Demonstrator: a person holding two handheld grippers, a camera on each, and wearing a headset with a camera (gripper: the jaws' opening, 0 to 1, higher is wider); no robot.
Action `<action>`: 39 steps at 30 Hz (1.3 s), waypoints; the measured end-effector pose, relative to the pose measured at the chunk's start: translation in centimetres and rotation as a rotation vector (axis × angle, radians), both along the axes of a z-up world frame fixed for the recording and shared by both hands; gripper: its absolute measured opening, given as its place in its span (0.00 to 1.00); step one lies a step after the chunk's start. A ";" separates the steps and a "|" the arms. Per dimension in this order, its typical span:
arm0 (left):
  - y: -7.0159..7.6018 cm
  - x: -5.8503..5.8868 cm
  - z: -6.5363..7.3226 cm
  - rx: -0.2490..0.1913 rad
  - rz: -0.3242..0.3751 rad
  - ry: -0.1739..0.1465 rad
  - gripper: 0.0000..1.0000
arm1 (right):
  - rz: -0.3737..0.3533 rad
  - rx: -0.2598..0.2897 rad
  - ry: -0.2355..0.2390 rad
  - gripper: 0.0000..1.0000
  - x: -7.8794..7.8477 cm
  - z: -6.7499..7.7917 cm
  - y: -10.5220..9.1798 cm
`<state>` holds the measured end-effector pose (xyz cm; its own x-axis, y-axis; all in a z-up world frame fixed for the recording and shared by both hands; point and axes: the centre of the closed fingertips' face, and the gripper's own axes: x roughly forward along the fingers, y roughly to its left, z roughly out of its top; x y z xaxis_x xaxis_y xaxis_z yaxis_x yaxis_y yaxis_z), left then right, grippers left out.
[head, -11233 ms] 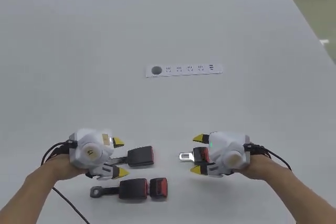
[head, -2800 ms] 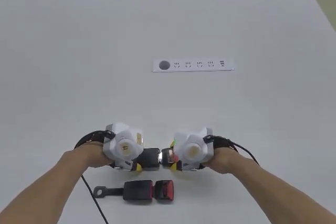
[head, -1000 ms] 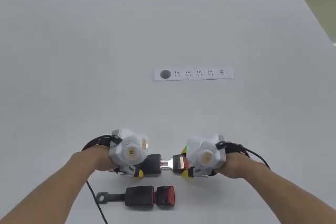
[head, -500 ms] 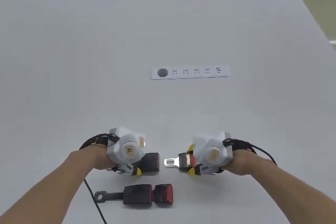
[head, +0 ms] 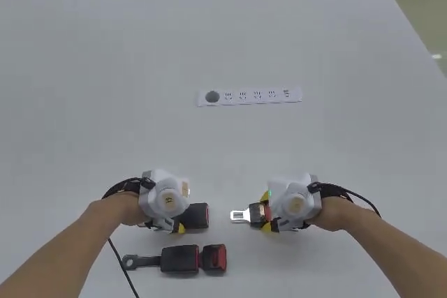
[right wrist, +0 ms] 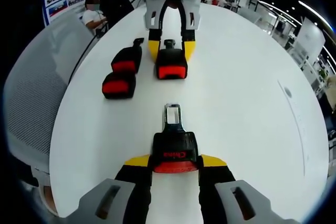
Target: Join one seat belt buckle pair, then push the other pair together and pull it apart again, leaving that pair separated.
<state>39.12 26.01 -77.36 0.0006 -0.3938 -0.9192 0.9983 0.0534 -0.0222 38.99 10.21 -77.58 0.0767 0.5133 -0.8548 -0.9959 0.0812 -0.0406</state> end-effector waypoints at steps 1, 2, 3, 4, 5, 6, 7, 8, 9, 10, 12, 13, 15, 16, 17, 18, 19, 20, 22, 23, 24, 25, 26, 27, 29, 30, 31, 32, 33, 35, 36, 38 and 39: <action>0.0 0.0 0.0 0.000 0.000 0.000 0.33 | 0.000 -0.001 0.000 0.31 0.0 0.0 -0.1; -0.1 -0.1 0.1 0.000 0.000 0.000 0.33 | -0.001 -0.003 0.000 0.31 0.1 0.0 -0.4; -0.1 -0.1 0.1 0.000 -0.002 0.000 0.33 | -0.003 -0.005 0.000 0.31 0.1 -0.1 -0.6; 0.0 -0.1 0.1 0.000 -0.001 0.000 0.33 | -0.004 -0.007 0.000 0.31 0.1 -0.1 -0.7; 0.0 -0.1 0.0 0.000 -0.001 0.000 0.33 | -0.005 -0.010 -0.001 0.31 -0.1 0.0 -1.0; 0.0 -0.1 0.0 0.001 -0.002 -0.001 0.33 | -0.006 -0.011 -0.001 0.31 -0.2 0.1 -1.1; 0.0 -0.1 0.0 0.000 -0.002 -0.001 0.33 | -0.010 -0.013 0.000 0.31 0.1 0.0 -1.4; 0.0 -0.1 0.0 0.000 -0.002 -0.001 0.33 | -0.010 -0.015 0.000 0.31 0.1 -0.1 -1.6; 0.0 -0.1 0.0 -0.001 -0.002 -0.001 0.33 | -0.009 -0.017 0.000 0.31 0.1 -0.1 -1.9; 0.0 -0.1 -0.1 0.000 -0.003 -0.001 0.33 | -0.010 -0.018 0.001 0.31 0.1 -0.1 -2.0; 0.1 -0.1 -0.2 0.000 -0.003 -0.001 0.33 | -0.014 -0.019 0.002 0.31 0.0 -0.1 -2.3; 0.1 -0.1 -0.2 0.000 -0.003 -0.001 0.33 | -0.014 -0.019 0.000 0.31 0.1 -0.2 -2.6; 0.1 -0.1 -0.2 -0.001 -0.001 0.000 0.33 | -0.017 -0.019 0.001 0.31 0.0 -0.2 -2.7; 0.1 0.0 -0.2 -0.001 -0.002 -0.001 0.33 | -0.015 -0.020 -0.001 0.31 -0.1 -0.2 -2.7; 0.1 0.0 -0.2 -0.002 0.001 0.000 0.33 | -0.015 -0.021 -0.001 0.31 -0.1 -0.2 -2.8; 0.1 -0.1 -0.2 -0.003 0.003 0.000 0.33 | -0.013 -0.020 -0.003 0.31 -0.1 -0.2 -2.8; 0.1 -0.1 -0.2 -0.004 0.004 0.000 0.33 | -0.014 -0.019 -0.005 0.31 -0.1 -0.2 -2.7; 0.0 -0.1 -0.1 -0.004 0.007 0.001 0.33 | -0.016 -0.019 -0.006 0.31 -0.1 -0.2 -2.7; 0.1 -0.1 -0.1 -0.004 0.007 0.001 0.33 | -0.014 -0.018 -0.008 0.31 0.0 -0.3 -2.7; 0.1 -0.1 -0.2 -0.002 0.008 0.001 0.33 | -0.013 -0.018 -0.009 0.31 0.0 -0.2 -2.7; 0.0 -0.1 -0.2 -0.001 0.008 0.001 0.33 | -0.013 -0.018 -0.009 0.31 0.0 -0.3 -2.7; 0.0 -0.1 -0.2 0.001 0.008 0.002 0.33 | -0.010 -0.018 -0.010 0.31 0.0 -0.3 -2.7; 0.1 0.0 -0.2 0.003 0.005 0.001 0.33 | -0.010 -0.018 -0.010 0.31 0.0 -0.3 -2.7; 0.1 0.0 -0.2 0.004 0.004 0.001 0.33 | -0.011 -0.017 -0.010 0.31 0.0 -0.2 -2.7; 0.1 0.1 -0.2 0.006 0.000 0.001 0.33 | -0.008 -0.016 -0.011 0.31 0.0 -0.2 -2.7; 0.1 0.1 -0.2 0.005 -0.001 0.000 0.33 | -0.008 -0.016 -0.010 0.32 0.0 -0.2 -2.7; 0.1 0.1 -0.2 0.004 -0.001 0.001 0.33 | -0.009 -0.016 -0.010 0.32 0.0 -0.2 -2.7; 0.1 0.1 -0.1 0.003 -0.001 0.000 0.34 | -0.008 -0.016 -0.009 0.32 0.0 -0.2 -2.7; 0.1 0.1 -0.1 0.001 -0.001 0.000 0.34 | -0.009 -0.016 -0.009 0.32 0.0 -0.1 -2.7; 0.0 0.1 -0.1 0.001 -0.008 -0.002 0.33 | -0.006 -0.012 -0.011 0.32 0.0 -0.1 -2.7; 0.0 0.1 -0.1 0.001 -0.007 -0.002 0.33 | -0.005 -0.012 -0.012 0.32 0.0 -0.1 -2.7; -0.1 0.0 0.2 0.000 -0.008 -0.003 0.33 | 0.004 -0.011 -0.019 0.33 0.1 -0.1 -2.7; -0.1 0.0 0.1 0.002 -0.010 -0.004 0.33 | 0.007 -0.012 -0.028 0.34 0.2 -0.2 -2.7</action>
<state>39.12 25.89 -77.24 0.0000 -0.3922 -0.9199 0.9989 0.0436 -0.0186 39.22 7.49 -77.77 0.0976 0.5033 -0.8586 -0.9948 0.0740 -0.0697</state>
